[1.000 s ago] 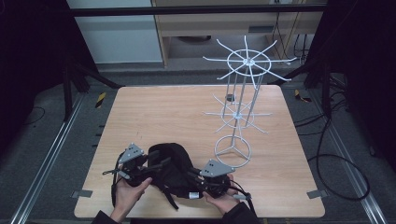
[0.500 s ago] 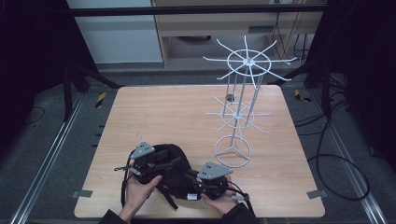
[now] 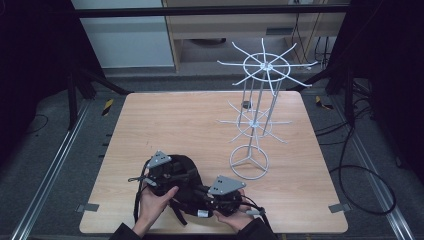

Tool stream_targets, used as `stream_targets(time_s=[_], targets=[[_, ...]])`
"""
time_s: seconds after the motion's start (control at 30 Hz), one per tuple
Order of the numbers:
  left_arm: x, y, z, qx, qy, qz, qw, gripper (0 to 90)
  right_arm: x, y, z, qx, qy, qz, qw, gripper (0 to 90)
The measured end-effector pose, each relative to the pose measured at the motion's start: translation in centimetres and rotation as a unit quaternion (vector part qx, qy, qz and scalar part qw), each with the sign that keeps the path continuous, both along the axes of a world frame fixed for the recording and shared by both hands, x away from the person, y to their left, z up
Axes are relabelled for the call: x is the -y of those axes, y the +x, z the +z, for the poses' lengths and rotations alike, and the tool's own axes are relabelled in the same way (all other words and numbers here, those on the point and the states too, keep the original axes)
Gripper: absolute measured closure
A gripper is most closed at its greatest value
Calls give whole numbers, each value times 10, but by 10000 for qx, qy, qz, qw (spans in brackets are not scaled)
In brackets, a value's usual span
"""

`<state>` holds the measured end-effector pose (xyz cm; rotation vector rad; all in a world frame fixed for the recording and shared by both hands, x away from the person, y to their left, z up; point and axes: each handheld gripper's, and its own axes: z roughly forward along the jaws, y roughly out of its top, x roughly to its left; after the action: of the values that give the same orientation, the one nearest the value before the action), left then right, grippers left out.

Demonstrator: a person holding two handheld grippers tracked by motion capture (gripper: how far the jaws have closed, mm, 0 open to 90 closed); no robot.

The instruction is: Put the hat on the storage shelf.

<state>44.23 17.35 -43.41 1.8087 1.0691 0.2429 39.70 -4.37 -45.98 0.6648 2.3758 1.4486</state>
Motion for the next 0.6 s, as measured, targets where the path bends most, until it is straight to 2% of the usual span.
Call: stream_targets(time_s=[0.33,0.47,0.53,0.6], targets=[[4,-1,-1,-241,-145,-63,9996,675,-1,2,-1,-163,-8,4,9999,744],[3,-3,1,-198,-182,-113,9996,752,0,2,1,-223,52,34,9997,707],[2,-5,3,-163,-235,-126,9995,779,2,1,6,-230,169,109,9995,674],[-2,-8,9,-14,-312,-119,9994,797,6,0,11,-205,297,130,9993,656]])
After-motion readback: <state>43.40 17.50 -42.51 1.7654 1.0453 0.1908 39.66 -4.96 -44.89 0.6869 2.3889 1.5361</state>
